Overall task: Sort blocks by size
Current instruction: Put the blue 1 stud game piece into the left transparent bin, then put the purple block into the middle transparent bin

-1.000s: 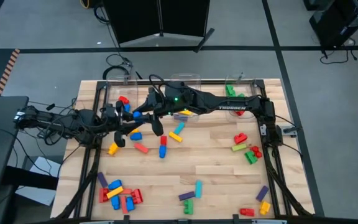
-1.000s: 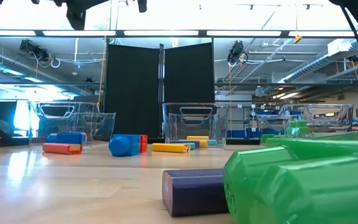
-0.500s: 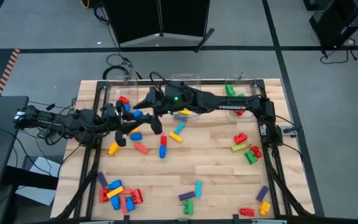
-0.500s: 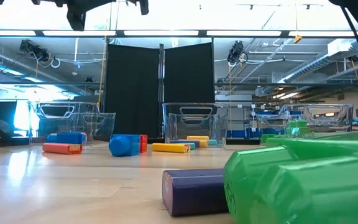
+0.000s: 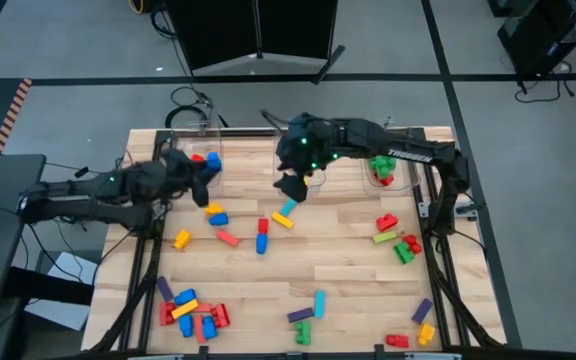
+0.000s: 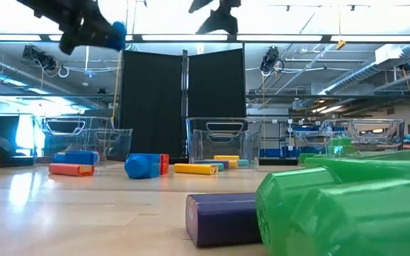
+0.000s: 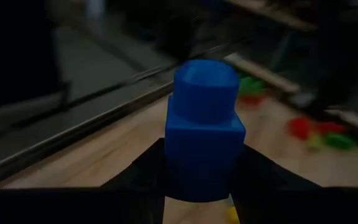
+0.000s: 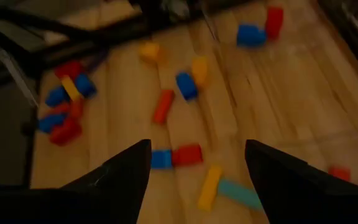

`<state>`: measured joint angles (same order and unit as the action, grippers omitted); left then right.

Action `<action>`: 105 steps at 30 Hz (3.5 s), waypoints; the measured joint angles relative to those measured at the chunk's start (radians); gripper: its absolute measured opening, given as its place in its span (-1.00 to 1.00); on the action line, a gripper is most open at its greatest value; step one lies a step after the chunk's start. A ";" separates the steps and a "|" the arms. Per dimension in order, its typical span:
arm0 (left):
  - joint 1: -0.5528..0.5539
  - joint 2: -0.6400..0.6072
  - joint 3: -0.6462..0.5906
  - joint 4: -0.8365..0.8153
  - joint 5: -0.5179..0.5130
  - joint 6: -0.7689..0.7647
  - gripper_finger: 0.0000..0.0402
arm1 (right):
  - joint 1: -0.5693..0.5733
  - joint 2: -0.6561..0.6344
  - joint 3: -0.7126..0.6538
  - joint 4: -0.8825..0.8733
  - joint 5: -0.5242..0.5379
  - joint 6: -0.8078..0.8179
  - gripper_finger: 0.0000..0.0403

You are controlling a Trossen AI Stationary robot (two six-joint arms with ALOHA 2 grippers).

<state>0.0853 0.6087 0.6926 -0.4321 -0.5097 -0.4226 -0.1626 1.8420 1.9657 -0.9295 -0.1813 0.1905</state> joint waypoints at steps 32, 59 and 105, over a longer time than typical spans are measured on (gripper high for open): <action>0.762 0.686 0.064 -0.298 0.584 -0.011 -0.22 | 0.327 -0.063 -0.477 0.288 0.247 0.394 0.21; 0.761 0.746 0.064 -0.293 0.593 -0.004 -0.16 | 0.326 -0.062 -0.477 0.285 0.249 0.390 0.17; 0.758 0.705 0.149 -0.281 0.538 0.083 0.13 | 0.311 -0.062 -0.476 0.301 0.250 0.383 0.12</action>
<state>0.8429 1.3141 0.8416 -0.7128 0.0286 -0.3394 0.1486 1.7802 1.4895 -0.6285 0.0683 0.5732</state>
